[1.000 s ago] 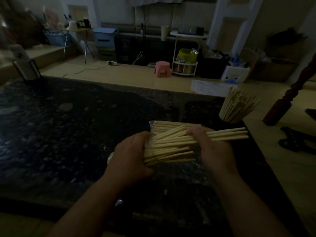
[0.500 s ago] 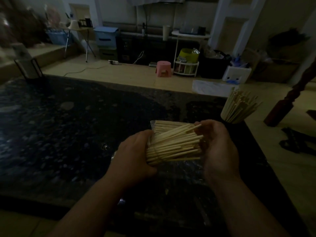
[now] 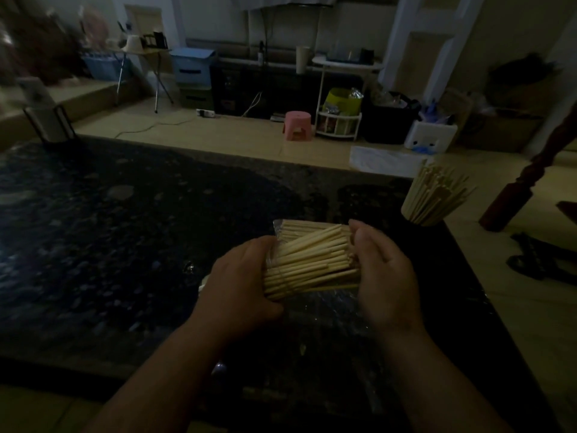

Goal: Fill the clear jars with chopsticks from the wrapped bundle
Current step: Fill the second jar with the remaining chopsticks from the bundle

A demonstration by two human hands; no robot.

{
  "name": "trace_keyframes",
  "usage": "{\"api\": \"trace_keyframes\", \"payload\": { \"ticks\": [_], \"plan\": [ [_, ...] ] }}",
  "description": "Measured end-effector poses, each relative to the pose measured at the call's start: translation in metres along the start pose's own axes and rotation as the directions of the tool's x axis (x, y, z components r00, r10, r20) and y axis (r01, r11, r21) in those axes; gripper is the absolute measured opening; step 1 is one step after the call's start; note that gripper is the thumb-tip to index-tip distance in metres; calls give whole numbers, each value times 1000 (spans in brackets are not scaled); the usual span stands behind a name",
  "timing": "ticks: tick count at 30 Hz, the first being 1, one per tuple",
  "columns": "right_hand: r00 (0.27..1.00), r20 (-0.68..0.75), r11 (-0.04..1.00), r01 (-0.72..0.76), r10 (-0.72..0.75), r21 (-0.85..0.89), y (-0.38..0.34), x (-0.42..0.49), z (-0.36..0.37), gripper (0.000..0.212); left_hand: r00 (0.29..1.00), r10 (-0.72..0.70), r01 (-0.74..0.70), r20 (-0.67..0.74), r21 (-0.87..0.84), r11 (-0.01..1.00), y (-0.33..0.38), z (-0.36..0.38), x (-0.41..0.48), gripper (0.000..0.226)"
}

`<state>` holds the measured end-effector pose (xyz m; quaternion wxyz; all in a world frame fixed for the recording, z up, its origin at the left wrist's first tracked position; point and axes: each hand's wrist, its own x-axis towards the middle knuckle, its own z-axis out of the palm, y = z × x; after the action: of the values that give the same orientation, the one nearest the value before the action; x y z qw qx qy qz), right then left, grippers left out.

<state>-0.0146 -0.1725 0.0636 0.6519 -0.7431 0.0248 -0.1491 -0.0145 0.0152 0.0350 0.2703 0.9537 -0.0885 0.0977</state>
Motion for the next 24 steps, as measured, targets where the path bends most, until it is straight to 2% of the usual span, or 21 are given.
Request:
{"api": "trace_keyframes", "payload": {
  "ticks": [5,8,10,12,14,15,17,18,21,23,24],
  "plan": [
    [995,-102,997,-14,7,-73,4,9,-11,23,998,-37,34,-53,-47,998,-3,-3,2,97],
    [991,-128,998,-53,47,-43,9,12,-13,19,993,-78,72,-84,-66,995,-6,-4,3,96],
    [990,-124,994,-75,64,-84,11,13,-14,16,989,-106,97,-108,-85,992,-7,-5,4,93],
    [991,-44,985,-128,124,-118,12,14,-17,15,983,-126,111,-131,-119,987,-10,-6,5,88],
    [969,131,959,-179,211,-220,15,13,-18,18,979,-152,133,-135,-142,981,-13,-6,5,86],
    [943,232,927,-152,240,-342,18,12,-18,19,978,-164,146,-130,-140,979,-15,-6,6,87],
    [878,389,804,10,277,-595,25,8,-16,17,975,-184,169,-126,-120,978,-18,-6,8,90],
    [851,439,737,95,288,-669,30,6,-13,15,973,-190,176,-128,-118,977,-19,-5,9,91],
    [791,503,634,196,349,-748,46,-1,-8,17,970,-200,178,-135,-163,971,-20,-7,10,90],
    [756,514,609,195,406,-769,53,-5,-5,12,969,-203,176,-137,-186,967,-19,-9,11,89],
    [738,521,614,185,429,-768,56,-7,-3,15,969,-205,177,-138,-192,965,-19,-10,12,89]
  ]
}}
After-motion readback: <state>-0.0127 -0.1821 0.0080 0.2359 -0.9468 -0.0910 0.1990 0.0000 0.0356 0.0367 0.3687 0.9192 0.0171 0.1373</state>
